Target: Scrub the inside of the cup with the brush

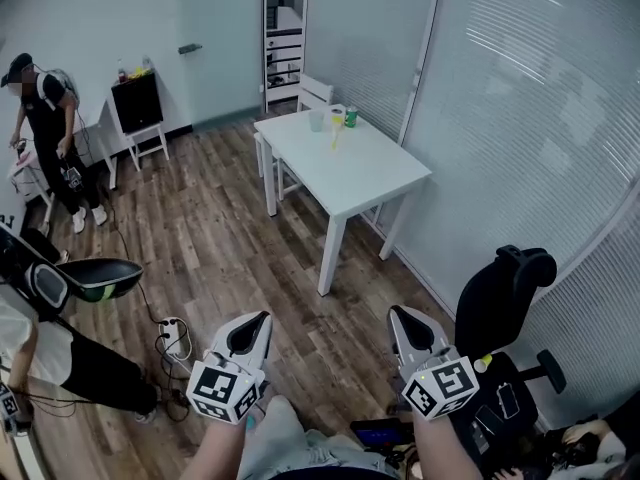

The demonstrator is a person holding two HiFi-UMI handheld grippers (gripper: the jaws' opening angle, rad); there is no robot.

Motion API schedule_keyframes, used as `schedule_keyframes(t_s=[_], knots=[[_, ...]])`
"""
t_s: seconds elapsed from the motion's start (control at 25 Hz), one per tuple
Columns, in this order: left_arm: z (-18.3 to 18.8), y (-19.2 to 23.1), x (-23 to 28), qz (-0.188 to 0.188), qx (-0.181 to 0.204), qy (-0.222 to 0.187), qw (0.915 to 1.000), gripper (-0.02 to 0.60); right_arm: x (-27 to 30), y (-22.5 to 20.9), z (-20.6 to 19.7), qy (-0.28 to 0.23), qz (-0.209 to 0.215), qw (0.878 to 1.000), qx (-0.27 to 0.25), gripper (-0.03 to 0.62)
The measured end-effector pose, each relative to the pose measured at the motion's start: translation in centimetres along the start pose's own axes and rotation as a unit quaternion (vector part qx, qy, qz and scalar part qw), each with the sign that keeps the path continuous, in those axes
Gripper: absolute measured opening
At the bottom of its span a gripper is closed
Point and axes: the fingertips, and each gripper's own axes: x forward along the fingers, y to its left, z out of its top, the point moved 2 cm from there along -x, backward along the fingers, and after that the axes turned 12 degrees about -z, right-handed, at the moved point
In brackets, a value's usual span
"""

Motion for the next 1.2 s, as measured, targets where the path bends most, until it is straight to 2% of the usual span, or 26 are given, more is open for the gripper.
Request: schedule_keyframes(t_s=[0.12, 0.36, 0.68, 1.2], knots=[[1.1, -0.8, 0.1, -0.015, 0.013, -0.013, 0.9997, 0.000, 0.4, 0.1, 0.0, 0.000, 0.001, 1.000, -0.001, 0.005], [1.9, 1.0, 0.3, -0.012, -0.006, -0.037, 0.9992, 0.000, 2.0, 0.8, 0.3, -0.002, 0.002, 1.000, -0.005, 0.005], [1.5, 6.8, 2.4, 0.003, -0.013, -0.034, 0.9993, 0.000, 6.6, 0.1, 0.6, -0.004, -0.006, 1.000, -0.004, 0.005], [4.3, 18.9, 9.1, -0.024, 0.009, -0.021, 0.9995, 0.000, 19.4, 0.1, 2.5, -0.015, -0.027, 0.999, 0.009, 0.005]])
